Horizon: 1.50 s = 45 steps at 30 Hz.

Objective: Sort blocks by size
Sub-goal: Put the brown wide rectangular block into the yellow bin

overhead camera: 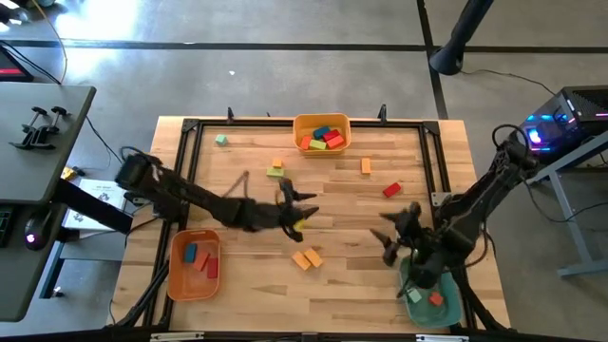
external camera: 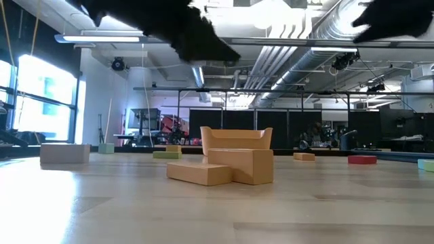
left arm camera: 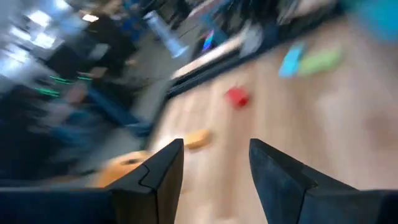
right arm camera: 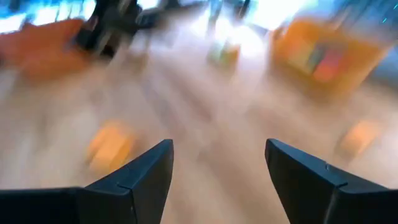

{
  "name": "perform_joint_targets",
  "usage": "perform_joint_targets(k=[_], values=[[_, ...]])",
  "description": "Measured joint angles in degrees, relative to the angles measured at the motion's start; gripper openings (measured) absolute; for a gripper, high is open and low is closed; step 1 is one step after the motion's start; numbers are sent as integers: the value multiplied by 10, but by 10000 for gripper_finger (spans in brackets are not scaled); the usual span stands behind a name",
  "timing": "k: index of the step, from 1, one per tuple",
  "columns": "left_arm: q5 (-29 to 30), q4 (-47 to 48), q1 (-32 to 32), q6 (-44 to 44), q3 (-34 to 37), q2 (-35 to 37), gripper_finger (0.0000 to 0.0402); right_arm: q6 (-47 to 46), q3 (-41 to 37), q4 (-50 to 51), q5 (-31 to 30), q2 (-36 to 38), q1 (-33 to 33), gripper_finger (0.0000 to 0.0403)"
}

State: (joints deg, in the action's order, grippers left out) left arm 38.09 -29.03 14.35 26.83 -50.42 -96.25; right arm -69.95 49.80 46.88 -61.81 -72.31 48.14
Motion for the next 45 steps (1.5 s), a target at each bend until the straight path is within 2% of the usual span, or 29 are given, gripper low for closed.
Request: perform_joint_targets(k=[2,4,5,7,9,11,13,15,18,21,28,32,35,38,41,45], values=[[-67,8,-28,-103,31,35,163,70,0,-24,-28,0,-31,252],[-76,57,-58,-227,47,58,160,148,0,-62,18,0,-72,252],[-64,101,-74,-289,49,68,159,196,0,-89,67,-1,-99,252],[-44,216,-104,-394,45,84,158,295,0,-145,212,-9,-155,252],[-48,360,-131,-443,20,96,158,388,0,-189,335,-22,-197,252],[-56,526,-154,-476,-19,102,158,459,0,-219,397,-34,-224,252],[-56,657,-175,-506,-61,103,158,505,0,-235,403,-43,-242,252],[-54,744,-192,-518,-88,104,158,527,0,-248,377,-48,-258,252],[-68,806,-212,-512,-98,104,160,531,0,-258,333,-55,-274,252],[-119,880,-221,-506,-98,111,168,524,0,-257,318,-66,-279,252],[-202,1115,-188,-624,-98,170,182,544,-1,-259,321,-107,-279,252],[-232,1119,-114,-621,-85,210,182,554,-1,-259,321,-121,-276,252],[-234,1076,-40,-581,-54,233,182,553,-1,-259,321,-122,-267,252],[-238,1022,12,-578,-21,241,182,550,-1,-260,321,-121,-255,252],[-250,955,31,-590,12,239,183,550,-1,-263,320,-121,-245,252],[-255,884,12,-649,52,237,200,550,-1,-269,320,-121,-239,252]])
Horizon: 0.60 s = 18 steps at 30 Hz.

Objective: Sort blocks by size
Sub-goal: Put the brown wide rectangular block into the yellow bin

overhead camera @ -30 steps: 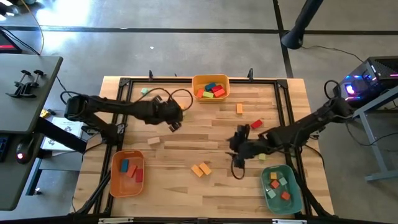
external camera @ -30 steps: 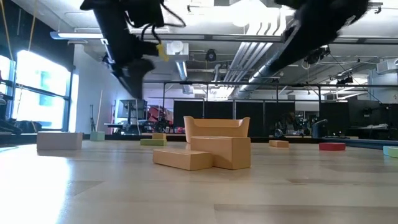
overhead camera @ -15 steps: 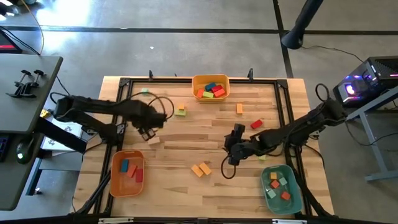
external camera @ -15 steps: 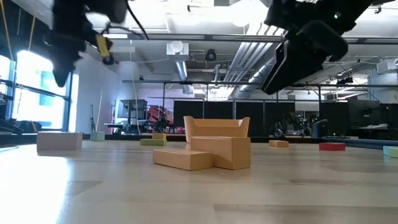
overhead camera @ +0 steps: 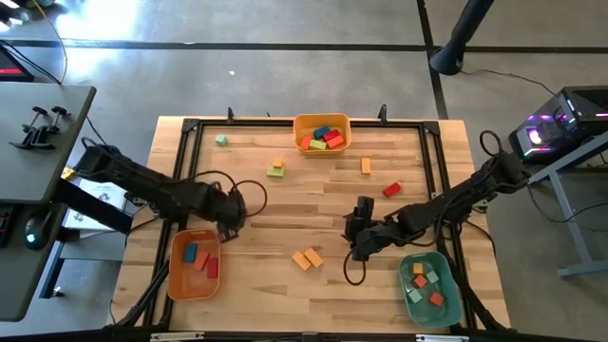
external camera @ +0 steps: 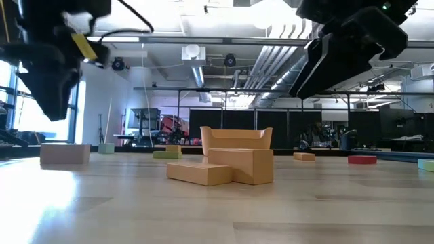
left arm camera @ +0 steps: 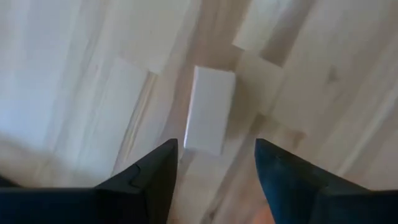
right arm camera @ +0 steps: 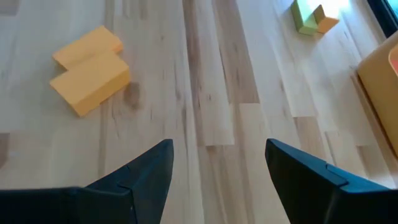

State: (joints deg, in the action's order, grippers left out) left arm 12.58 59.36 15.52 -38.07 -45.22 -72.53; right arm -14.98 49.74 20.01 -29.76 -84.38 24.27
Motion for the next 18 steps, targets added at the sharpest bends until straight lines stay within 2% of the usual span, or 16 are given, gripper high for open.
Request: perform_joint_targets(k=[4,9,14,18], values=[[-2,-45,-33,2,30,0,240,-1,0,-9,0,0,3,252],[-17,-119,-69,56,66,-2,282,-4,0,-10,12,0,9,252],[-19,-141,-90,112,88,-30,278,-4,0,-8,13,0,21,252],[-44,-164,-103,147,93,-71,246,-14,0,27,12,3,47,252]])
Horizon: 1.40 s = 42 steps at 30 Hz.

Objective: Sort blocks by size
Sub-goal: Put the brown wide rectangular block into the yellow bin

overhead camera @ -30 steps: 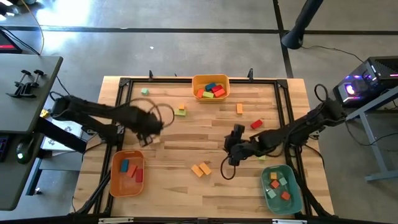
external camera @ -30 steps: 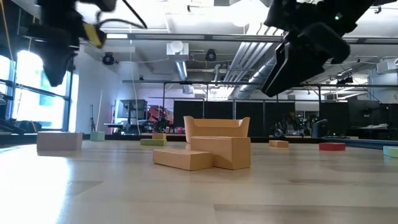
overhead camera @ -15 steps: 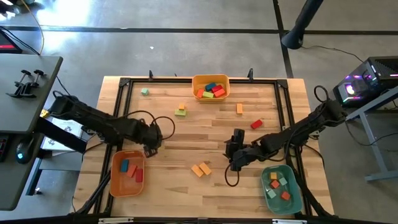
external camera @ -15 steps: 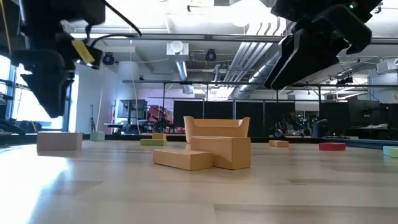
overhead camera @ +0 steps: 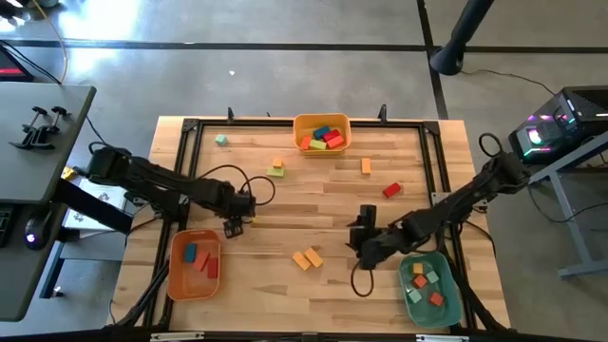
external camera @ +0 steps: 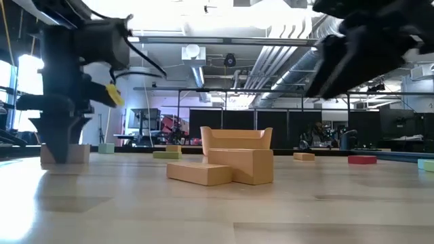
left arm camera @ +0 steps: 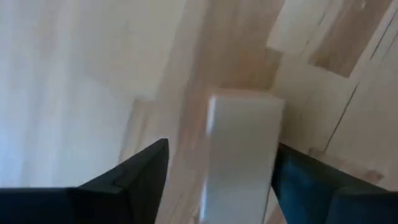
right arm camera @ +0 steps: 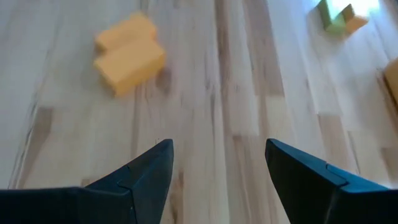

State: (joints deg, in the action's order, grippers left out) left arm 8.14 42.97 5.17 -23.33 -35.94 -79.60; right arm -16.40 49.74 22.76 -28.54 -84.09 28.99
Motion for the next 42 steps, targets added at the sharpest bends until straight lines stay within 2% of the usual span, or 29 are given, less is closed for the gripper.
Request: perform_joint_targets(k=[4,7,8,12,15,18,24,29,32,35,38,42], values=[[-36,-28,-7,38,-5,-38,180,-79,0,84,-33,21,38,252],[-47,-8,-7,71,-34,-61,105,-164,0,162,-73,42,74,252],[-47,2,-8,80,-53,-69,95,-193,0,188,-88,50,87,252],[-36,2,-7,125,-165,-79,95,-276,0,246,-159,72,126,252],[6,-27,-19,186,-257,-100,95,-286,0,241,-201,77,134,252],[41,-52,-59,256,-373,-140,95,-286,0,239,-218,77,130,252],[51,-43,-166,397,-606,-312,95,-285,0,239,-223,77,121,252],[53,1,-243,437,-778,-451,95,-301,0,238,-223,77,122,252],[55,49,-282,440,-843,-517,95,-314,0,238,-223,77,127,252],[57,72,-316,440,-881,-557,95,-316,0,237,-223,77,128,252],[69,76,-339,434,-883,-577,96,-322,0,237,-223,76,128,252],[95,75,-353,419,-883,-585,130,-335,0,237,-223,76,126,252]])
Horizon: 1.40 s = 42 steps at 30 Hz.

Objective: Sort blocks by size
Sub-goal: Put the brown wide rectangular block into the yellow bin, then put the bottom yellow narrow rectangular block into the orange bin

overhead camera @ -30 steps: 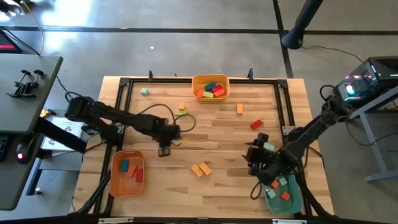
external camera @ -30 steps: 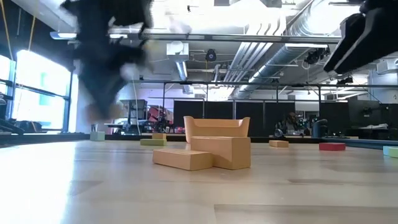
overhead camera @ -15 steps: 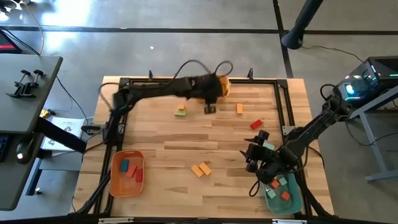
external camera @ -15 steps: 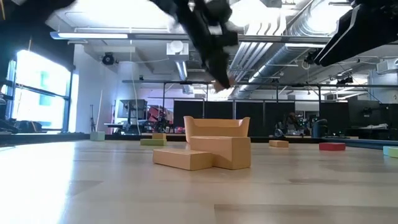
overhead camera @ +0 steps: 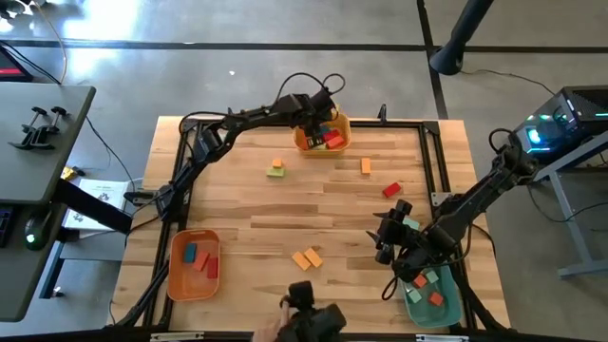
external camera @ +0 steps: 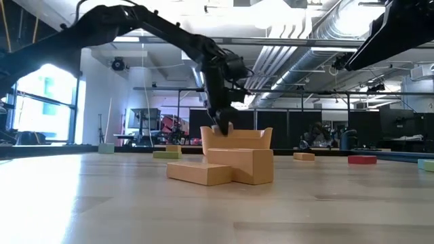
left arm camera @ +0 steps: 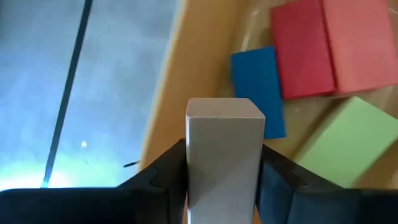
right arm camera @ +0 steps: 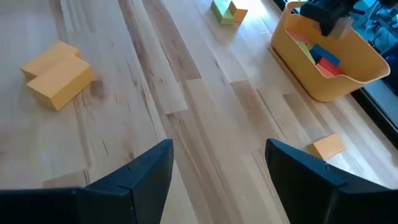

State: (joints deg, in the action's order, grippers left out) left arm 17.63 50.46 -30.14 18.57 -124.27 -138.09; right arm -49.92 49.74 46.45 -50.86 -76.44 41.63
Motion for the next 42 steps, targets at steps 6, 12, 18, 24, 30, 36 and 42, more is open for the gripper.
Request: perform_joint_targets(k=[6,12,18,24,30,36,42], values=[[-6,-1,-17,-1,0,0,186,-17,0,-3,0,0,0,252],[-6,14,-17,0,0,2,204,-17,0,-11,0,0,0,252],[-39,94,-5,-37,0,60,198,-18,0,-19,-5,0,0,252],[-163,156,51,-81,73,170,179,-27,-1,-52,-13,-5,0,252],[-165,-14,180,-153,305,338,162,84,-93,-282,-12,-6,-10,252],[-119,-321,354,-262,572,466,160,160,-205,-581,13,-6,-41,252],[-74,-567,481,-359,722,479,160,293,-236,-764,74,-6,-68,252]])
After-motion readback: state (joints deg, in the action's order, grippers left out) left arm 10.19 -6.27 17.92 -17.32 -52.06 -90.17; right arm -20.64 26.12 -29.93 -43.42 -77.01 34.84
